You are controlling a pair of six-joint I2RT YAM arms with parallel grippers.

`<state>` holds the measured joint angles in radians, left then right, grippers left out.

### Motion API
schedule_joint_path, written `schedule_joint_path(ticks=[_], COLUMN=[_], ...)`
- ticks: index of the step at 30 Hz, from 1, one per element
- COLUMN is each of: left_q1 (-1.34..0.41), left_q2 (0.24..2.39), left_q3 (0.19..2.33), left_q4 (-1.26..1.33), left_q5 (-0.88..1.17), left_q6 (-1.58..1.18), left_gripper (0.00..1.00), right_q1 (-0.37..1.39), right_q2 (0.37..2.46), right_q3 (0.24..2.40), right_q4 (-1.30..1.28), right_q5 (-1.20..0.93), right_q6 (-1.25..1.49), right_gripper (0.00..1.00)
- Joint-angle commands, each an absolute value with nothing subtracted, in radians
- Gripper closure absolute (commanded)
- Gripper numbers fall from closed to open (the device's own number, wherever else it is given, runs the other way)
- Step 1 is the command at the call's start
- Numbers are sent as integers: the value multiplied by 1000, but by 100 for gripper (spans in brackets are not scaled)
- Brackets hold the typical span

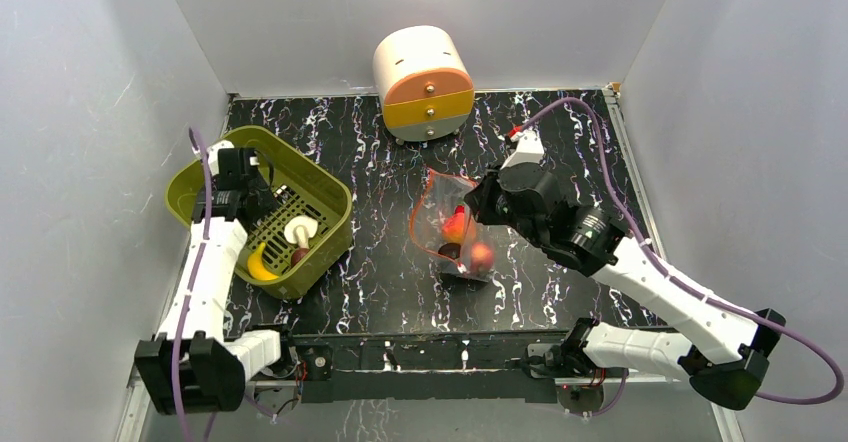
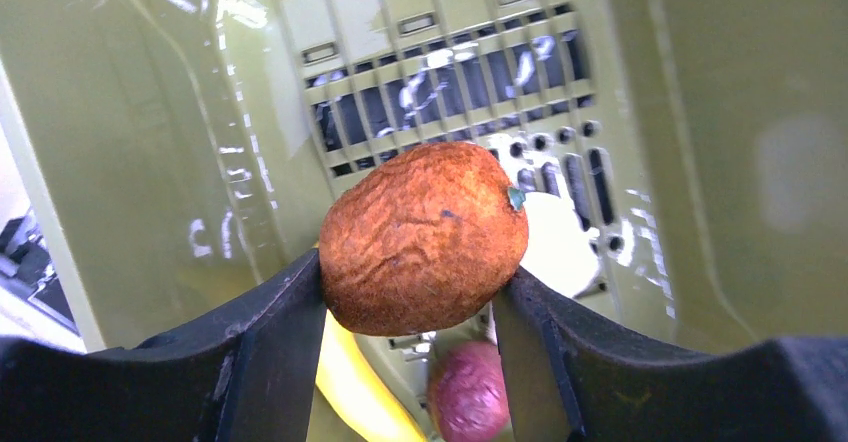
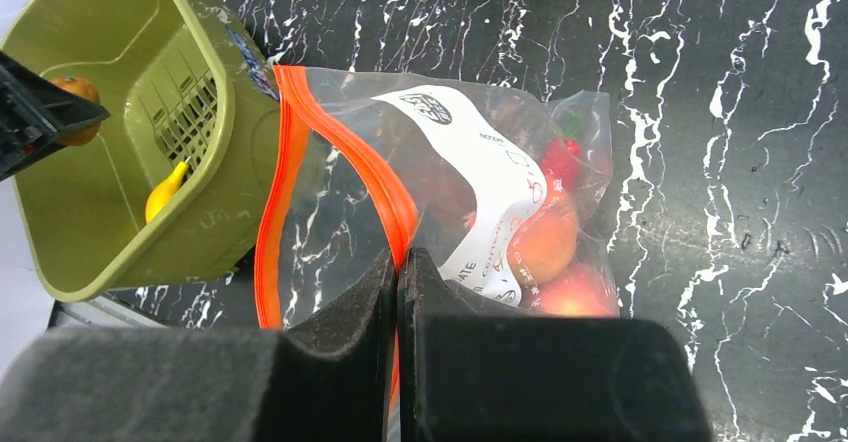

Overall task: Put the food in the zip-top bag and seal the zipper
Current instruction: Pick up the fake vegetable from the bin, then place the fake vegetable in the zipper food storage bag.

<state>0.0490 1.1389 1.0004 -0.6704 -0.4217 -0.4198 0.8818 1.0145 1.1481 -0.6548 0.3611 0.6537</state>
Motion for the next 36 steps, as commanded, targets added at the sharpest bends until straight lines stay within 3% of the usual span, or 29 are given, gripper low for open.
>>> schedule_joint_path(ticks=[1, 11, 16, 27, 36], left_q1=[27, -45, -111, -163, -183], left_q2=[1023, 872, 920, 959, 903], left_q3=[1002, 1060, 1143, 1133, 1063], left_q4=[-643, -611, -622, -505, -376], left_q5=[-327, -28, 159, 559, 649], left_q6=[-424, -464, -488, -631, -791], left_gripper=[66, 63, 64, 69, 72], right_q1=[884, 884, 884, 884, 885], right_q2=[1020, 976, 965, 1028, 1111], right_q3=[1140, 977, 921, 1007, 1125], right_q4=[-516, -385, -286, -305, -325], right_q5=[373, 240, 189, 183, 178], right_q6=[696, 801, 814, 847, 847], right_gripper=[100, 100, 100, 100, 100])
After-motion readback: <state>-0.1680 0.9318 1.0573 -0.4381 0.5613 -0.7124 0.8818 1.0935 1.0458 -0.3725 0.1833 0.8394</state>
